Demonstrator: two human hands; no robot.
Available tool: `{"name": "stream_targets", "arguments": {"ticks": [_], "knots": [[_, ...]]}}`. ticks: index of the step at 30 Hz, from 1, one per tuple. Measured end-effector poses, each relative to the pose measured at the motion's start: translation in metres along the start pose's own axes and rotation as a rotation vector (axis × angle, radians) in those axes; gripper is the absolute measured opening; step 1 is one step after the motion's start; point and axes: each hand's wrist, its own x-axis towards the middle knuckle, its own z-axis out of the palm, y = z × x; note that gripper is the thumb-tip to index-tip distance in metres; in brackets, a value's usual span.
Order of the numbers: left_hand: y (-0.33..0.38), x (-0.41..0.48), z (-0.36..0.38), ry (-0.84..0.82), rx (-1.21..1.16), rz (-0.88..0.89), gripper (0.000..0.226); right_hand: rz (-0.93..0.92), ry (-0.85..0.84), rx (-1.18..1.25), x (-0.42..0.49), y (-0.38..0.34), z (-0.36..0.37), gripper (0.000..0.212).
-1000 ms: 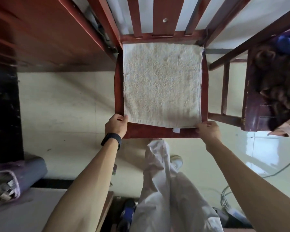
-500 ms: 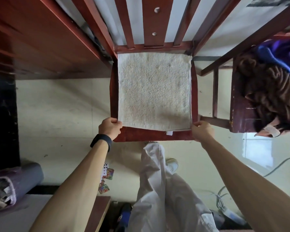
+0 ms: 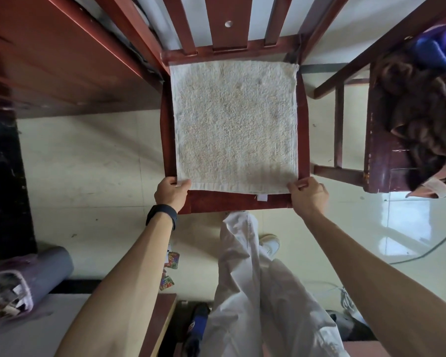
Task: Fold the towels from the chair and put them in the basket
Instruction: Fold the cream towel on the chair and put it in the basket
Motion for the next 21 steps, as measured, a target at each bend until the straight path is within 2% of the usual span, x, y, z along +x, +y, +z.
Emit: {"name": "stream_targets", "arguments": {"ticks": [3,6,9,12,15,18,21], "knots": [[0.010,-0.005,0.005,-0.009,0.028,-0.014,0.020,0.014,0.008,0.002,0.002,-0.003,0.001,0.020],[0.013,-0.008,0.005,-0.006,-0.072,-0.050,0.015,0.051,0.013,-0.002,-0.004,-0.007,0.001,0.028],[0.008,-0.007,0.001,-0.089,-0.318,-0.114,0.018,0.072,0.022,0.035,-0.011,-0.010,0.001,0.028],[0.002,-0.010,-0.008,-0.150,-0.377,-0.096,0.032,0.092,0.014,0.085,-0.013,-0.012,0.001,0.026],[0.000,-0.012,-0.016,-0.242,-0.466,-0.160,0.028,0.132,-0.036,0.136,-0.013,-0.016,-0.005,0.023],[0.001,-0.014,-0.025,-0.329,-0.543,-0.252,0.037,0.155,-0.117,0.193,-0.008,-0.013,-0.013,0.011],[0.002,-0.021,-0.035,-0.417,-0.610,-0.338,0.031,0.163,-0.152,0.261,-0.008,-0.013,-0.027,0.017]]}}
